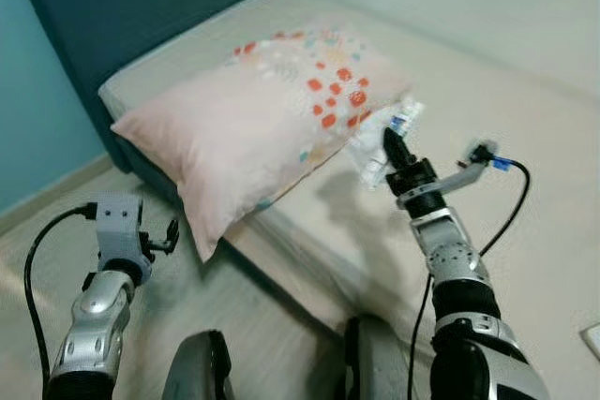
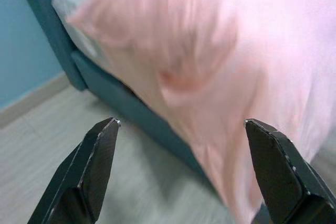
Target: Clean up the room
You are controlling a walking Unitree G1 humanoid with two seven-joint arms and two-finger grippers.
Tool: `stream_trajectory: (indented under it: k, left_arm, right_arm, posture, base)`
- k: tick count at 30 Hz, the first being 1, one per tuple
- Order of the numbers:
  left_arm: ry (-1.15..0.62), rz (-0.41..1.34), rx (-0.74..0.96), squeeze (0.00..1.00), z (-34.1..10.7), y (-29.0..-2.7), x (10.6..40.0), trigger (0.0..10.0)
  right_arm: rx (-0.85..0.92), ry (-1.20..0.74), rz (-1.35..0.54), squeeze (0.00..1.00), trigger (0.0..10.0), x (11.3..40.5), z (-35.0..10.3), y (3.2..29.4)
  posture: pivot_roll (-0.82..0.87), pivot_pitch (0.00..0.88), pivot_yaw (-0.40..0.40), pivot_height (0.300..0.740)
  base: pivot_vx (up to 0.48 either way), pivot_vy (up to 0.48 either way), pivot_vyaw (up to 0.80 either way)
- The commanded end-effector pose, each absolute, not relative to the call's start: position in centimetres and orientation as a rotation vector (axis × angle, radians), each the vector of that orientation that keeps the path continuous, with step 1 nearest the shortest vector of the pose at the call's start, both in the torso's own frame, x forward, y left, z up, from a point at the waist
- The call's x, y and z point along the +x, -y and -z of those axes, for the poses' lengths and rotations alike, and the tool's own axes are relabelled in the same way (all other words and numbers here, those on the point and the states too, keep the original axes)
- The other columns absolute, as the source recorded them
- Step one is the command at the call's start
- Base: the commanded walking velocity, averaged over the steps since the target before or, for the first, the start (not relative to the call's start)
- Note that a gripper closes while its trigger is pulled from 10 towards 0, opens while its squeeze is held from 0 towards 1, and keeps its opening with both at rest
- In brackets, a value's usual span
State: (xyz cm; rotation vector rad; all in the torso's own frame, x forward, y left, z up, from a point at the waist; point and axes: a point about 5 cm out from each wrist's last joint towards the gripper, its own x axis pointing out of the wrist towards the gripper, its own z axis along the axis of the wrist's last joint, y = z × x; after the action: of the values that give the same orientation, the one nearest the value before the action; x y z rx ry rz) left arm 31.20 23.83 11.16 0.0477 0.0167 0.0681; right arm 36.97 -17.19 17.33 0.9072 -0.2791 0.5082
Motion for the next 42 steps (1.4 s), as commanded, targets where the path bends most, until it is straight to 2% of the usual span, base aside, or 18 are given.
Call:
stream_trajectory:
  k: [1, 3, 7, 10, 16, 23, 29, 32, 33, 36, 38, 40, 42]
  left_arm:
    - [-0.066, -0.108, 0.030, 0.00, -10.7, -24.1, 31.5, 10.0]
    - [-0.066, -0.108, 0.030, 0.00, -10.7, -24.1, 31.5, 10.0]
    - [-0.025, -0.110, -0.010, 0.00, -11.0, -24.2, 31.7, 10.0]
    - [-0.019, -0.105, -0.039, 0.00, -10.6, -23.9, 31.6, 10.0]
    - [-0.042, -0.090, -0.060, 0.00, -9.8, -23.1, 31.8, 10.0]
    - [-0.096, -0.099, -0.056, 0.00, -8.5, -23.0, 31.7, 10.0]
    - [-0.267, -0.146, -0.037, 0.00, -3.9, -23.7, 29.6, 10.0]
    - [-0.287, -0.155, -0.037, 0.00, -3.4, -23.8, 29.3, 10.0]
    - [-0.342, -0.165, 0.007, 0.00, -2.2, -24.2, 28.3, 10.0]
    - [-0.400, -0.204, -0.010, 0.00, -1.0, -25.0, 27.3, 10.0]
    - [-0.513, -0.267, 0.005, 0.00, 0.9, -26.4, 25.2, 10.0]
    - [-0.513, -0.267, 0.005, 0.00, 0.9, -26.4, 25.2, 10.0]
    - [-0.585, -0.297, 0.039, 0.00, 2.2, -27.2, 23.5, 10.0]
  right_arm:
    - [0.929, 0.242, -0.588, 0.00, 0.0, 36.5, -16.7, 14.8]
    - [0.929, 0.242, -0.588, 0.00, 0.0, 36.5, -16.7, 14.8]
    - [0.935, 0.154, -0.684, 0.00, 0.0, 35.5, -15.7, 11.3]
    - [0.906, 0.129, -0.731, 0.00, 0.0, 35.3, -15.7, 9.9]
    - [0.876, 0.092, -0.748, 0.00, 0.0, 35.2, -15.4, 9.2]
    - [0.867, 0.035, -0.710, 0.00, 0.0, 34.8, -13.9, 9.2]
    - [0.837, -0.065, -0.673, 0.00, 0.0, 33.7, -11.0, 9.9]
    - [0.833, -0.072, -0.671, 0.00, 0.0, 33.6, -10.8, 10.0]
    - [0.812, -0.099, -0.668, 0.00, 0.0, 33.4, -10.1, 10.1]
    - [0.781, -0.148, -0.651, 0.00, 0.0, 33.2, -9.0, 10.3]
    - [0.708, -0.253, -0.596, 0.00, 0.0, 32.5, -6.4, 11.2]
    - [0.708, -0.253, -0.596, 0.00, 0.0, 32.5, -6.4, 11.2]
    - [0.666, -0.342, -0.521, 0.00, 0.0, 31.5, -4.1, 12.6]
  posture:
    - [0.08, 0.026, -0.039, 0.575]
    - [0.08, 0.026, -0.039, 0.575]
    - [0.07, 0.016, -0.049, 0.589]
    - [0.06, 0.016, -0.047, 0.599]
    - [0.06, 0.014, -0.045, 0.618]
    - [0.05, 0.010, -0.051, 0.632]
    - [0.03, 0.000, -0.060, 0.656]
    - [0.03, 0.000, -0.060, 0.661]
    - [0.03, 0.000, -0.064, 0.666]
    - [0.02, 0.000, -0.063, 0.671]
    - [0.03, 0.000, -0.059, 0.681]
    - [0.03, 0.000, -0.059, 0.681]
    - [0.03, 0.000, -0.067, 0.690]
  base:
    - [-0.240, 0.000, 0.00]
    - [-0.240, 0.000, 0.00]
    - [-0.327, 0.000, 0.00]
    - [0.000, 0.000, 0.00]
    - [0.000, 0.000, 0.00]
    - [0.000, 0.000, 0.00]
    - [0.000, 0.000, 0.00]
    - [0.000, 0.000, 0.00]
    - [0.000, 0.000, 0.00]
    - [0.000, 0.000, 0.00]
    - [0.000, 0.000, 0.00]
    - [0.000, 0.000, 0.00]
    - [-0.480, 0.000, 0.00]
